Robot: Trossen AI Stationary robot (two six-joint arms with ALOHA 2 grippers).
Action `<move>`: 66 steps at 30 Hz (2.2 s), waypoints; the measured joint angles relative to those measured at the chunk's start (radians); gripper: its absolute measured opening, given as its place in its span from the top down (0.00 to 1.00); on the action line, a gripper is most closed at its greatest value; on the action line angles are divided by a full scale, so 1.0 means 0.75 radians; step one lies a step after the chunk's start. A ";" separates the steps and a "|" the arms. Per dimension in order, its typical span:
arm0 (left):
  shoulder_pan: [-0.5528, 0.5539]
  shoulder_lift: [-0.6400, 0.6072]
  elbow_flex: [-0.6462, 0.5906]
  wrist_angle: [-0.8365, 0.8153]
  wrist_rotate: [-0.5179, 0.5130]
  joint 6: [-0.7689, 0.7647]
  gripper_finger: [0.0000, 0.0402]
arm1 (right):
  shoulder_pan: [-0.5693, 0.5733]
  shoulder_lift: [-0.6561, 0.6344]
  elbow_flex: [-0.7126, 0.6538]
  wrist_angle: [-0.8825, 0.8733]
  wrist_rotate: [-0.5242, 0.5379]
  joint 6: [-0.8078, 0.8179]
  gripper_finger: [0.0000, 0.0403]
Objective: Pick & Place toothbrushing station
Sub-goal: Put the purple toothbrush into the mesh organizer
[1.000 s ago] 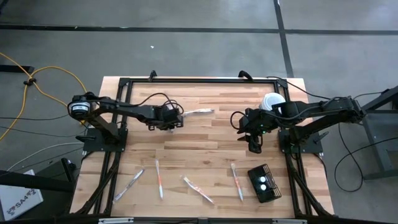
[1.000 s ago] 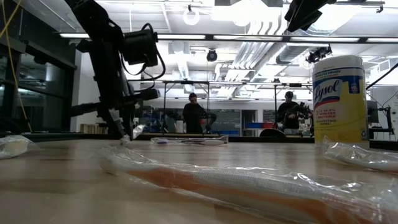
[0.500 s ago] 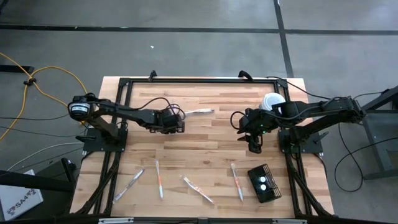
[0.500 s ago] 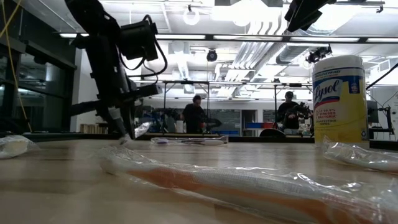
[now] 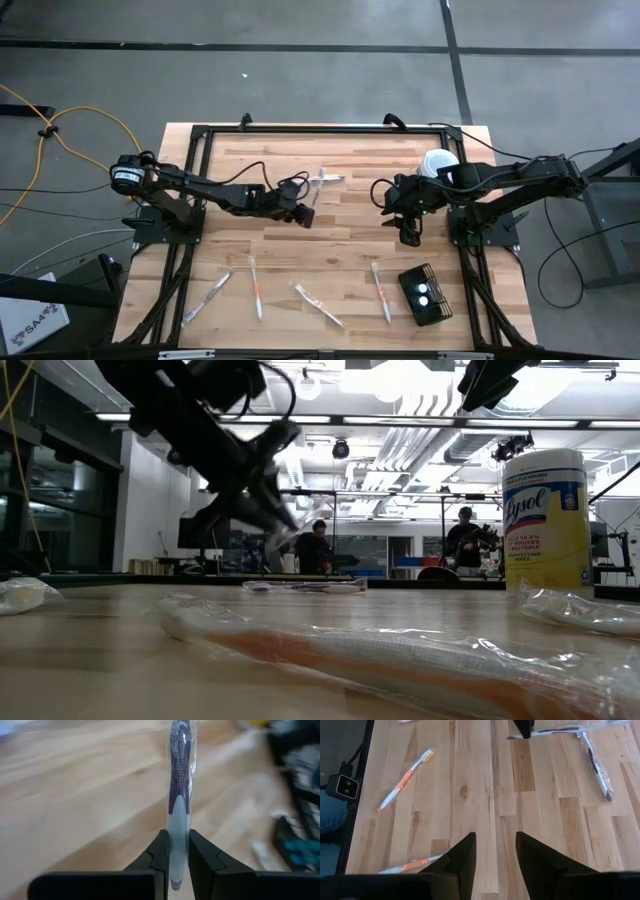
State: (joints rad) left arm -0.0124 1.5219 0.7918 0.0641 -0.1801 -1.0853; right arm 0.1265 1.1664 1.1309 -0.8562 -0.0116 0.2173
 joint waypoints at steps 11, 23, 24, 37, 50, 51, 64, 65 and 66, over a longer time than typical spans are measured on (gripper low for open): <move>-0.110 0.000 0.000 0.398 0.111 0.288 0.91 | 0.001 0.000 0.000 0.134 -0.139 0.000 0.68; -0.230 0.000 0.001 0.614 -0.032 0.544 0.91 | 0.085 0.097 -0.001 0.326 -0.110 -0.003 0.68; -0.241 0.000 0.001 0.614 -0.045 0.573 0.91 | 0.092 0.109 -0.001 0.350 -0.096 -0.003 0.68; -0.373 0.000 0.001 0.609 -0.050 0.879 0.91 | 0.102 0.156 -0.002 0.592 0.044 -0.051 0.68; -0.421 0.000 0.001 0.589 -0.113 0.902 0.91 | 0.102 0.157 -0.002 0.671 0.040 -0.052 0.68; -0.421 0.000 0.001 0.589 -0.113 0.902 0.91 | 0.102 0.158 -0.002 0.671 0.040 -0.052 0.68; -0.426 0.000 -0.001 0.572 -0.112 0.898 0.91 | 0.101 0.304 0.003 0.808 0.006 -0.114 0.68; -0.427 0.000 0.000 0.572 -0.112 0.898 0.91 | 0.101 0.302 0.000 0.799 0.013 -0.117 0.68; -0.427 0.000 0.000 0.569 -0.112 0.898 0.91 | 0.101 0.301 -0.001 0.809 0.012 -0.118 0.68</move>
State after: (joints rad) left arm -0.3325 1.5219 0.7918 0.4908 -0.2642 -0.4114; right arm 0.2020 1.3922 1.1301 -0.2498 -0.0025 0.1289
